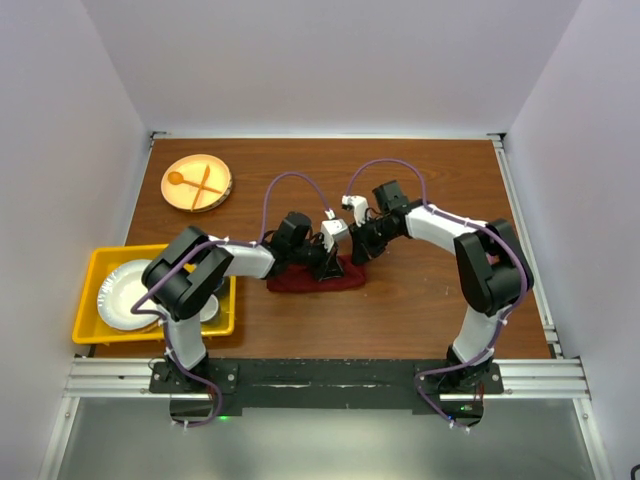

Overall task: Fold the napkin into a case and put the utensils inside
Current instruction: Stuff the top corner of the smaller-rectangle-folded napkin into the folded napkin.

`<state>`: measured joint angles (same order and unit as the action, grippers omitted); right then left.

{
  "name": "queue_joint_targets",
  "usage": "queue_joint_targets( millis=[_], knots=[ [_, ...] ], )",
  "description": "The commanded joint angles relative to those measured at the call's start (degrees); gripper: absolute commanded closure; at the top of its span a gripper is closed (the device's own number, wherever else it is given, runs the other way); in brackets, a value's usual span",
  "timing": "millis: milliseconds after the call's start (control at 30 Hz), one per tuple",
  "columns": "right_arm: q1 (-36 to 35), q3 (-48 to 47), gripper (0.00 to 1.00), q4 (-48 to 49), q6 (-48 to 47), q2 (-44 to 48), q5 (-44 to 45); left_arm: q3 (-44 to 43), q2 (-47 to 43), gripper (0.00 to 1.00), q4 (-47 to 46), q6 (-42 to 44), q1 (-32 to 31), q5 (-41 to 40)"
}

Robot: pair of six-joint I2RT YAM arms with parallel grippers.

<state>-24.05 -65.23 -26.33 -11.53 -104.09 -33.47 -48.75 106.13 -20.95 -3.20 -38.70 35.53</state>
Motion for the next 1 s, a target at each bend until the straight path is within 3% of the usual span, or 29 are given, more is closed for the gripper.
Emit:
queue_joint_targets(
  millis=[0, 200, 233, 367, 500, 667, 900, 967],
  knots=[
    [-1.52, 2.65, 0.88, 5.93, 1.33, 3.19, 3.06, 1.20, 1.19, 1.00, -0.67, -3.04, -0.15, 1.12],
    [-3.80, 5.64, 0.75, 9.89, 2.39, 4.68, 5.34, -0.20, 2.24, 1.00, -0.06, -3.30, 0.20, 1.74],
    [-4.07, 5.73, 0.69, 10.07, 2.30, 4.78, 5.78, -0.29, 2.42, 1.00, -0.06, -3.30, 0.20, 1.82],
    [-5.04, 6.08, 0.65, 10.15, 0.99, 5.48, 8.50, -0.38, 2.77, 1.00, 0.29, -3.83, 0.55, 2.09],
    [-6.00, 5.91, 0.73, 9.28, -0.51, 5.57, 11.94, -0.55, 2.60, 1.00, 0.47, -4.70, 0.90, 2.35],
    [-6.09, 4.86, 1.00, 8.66, -0.51, 6.09, 14.31, -0.91, 2.77, 1.00, 1.35, -6.03, 1.43, 3.06],
    [-6.09, 2.92, 1.00, 7.70, 0.02, 7.77, 11.43, -1.70, 4.18, 1.00, 2.76, -7.34, 1.96, 3.85],
    [-6.18, 2.39, 0.90, 6.56, -0.33, 7.59, 10.19, -1.87, 4.44, 1.00, 2.93, -7.26, 2.22, 3.93]
  ],
)
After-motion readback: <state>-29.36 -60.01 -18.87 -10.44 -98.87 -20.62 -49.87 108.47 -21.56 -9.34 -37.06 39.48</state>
